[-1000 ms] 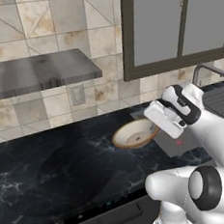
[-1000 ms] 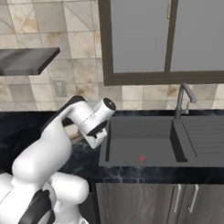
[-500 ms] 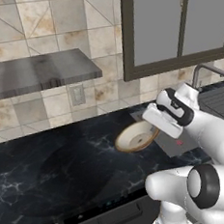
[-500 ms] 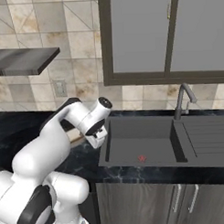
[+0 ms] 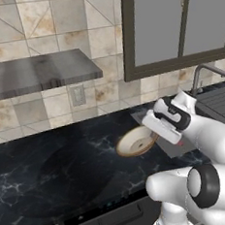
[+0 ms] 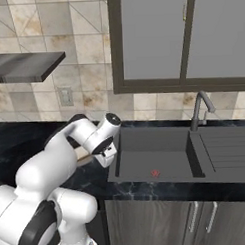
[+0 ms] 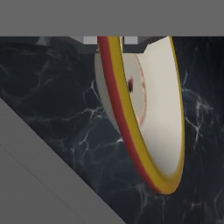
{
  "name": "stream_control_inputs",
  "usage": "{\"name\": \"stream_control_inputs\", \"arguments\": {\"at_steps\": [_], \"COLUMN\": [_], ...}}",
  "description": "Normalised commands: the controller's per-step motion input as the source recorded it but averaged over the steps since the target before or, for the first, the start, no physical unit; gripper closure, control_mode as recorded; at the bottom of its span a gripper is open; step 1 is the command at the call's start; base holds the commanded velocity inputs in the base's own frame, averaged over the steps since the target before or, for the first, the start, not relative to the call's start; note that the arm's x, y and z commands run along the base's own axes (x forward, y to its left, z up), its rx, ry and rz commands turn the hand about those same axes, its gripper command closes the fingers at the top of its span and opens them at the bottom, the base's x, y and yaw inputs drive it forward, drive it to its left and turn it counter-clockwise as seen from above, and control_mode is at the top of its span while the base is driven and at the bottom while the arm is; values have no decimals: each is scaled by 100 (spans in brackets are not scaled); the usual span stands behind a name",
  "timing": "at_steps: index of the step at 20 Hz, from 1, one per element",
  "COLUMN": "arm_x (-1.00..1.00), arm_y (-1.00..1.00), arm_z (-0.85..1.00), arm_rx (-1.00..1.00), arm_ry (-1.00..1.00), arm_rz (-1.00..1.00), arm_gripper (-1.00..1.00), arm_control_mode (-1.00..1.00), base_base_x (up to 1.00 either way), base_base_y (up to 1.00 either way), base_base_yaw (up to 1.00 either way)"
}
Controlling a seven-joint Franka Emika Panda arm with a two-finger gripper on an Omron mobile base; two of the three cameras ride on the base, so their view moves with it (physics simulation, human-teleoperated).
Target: Pick the cup and bowl from the counter and place them on the counter next to the sink.
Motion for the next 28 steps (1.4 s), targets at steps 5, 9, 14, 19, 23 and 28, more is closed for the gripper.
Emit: {"name": "stream_control_inputs", "arguments": {"at_steps": [5, 9, 14, 19, 23, 28], "arm_x": [17, 12, 4, 0, 0, 0], "arm_y": [-1, -2, -1, -1, 0, 0], "arm_z": [-42, -39, -27, -2, 0, 0], "arm_rx": [0, 0, 0, 0, 0, 0], "arm_ry": [2, 3, 3, 0, 0, 0], "arm_rz": [-4, -4, -4, -1, 0, 0], "arm_gripper": [100, 100, 100, 100, 100, -100], "arm_control_mode": [-100, -100, -100, -100, -100, -100], "base_base_x": [0, 0, 0, 0, 0, 0], "base_base_y": [0, 0, 0, 0, 0, 0], "base_base_yaw": [0, 0, 0, 0, 0, 0]}}
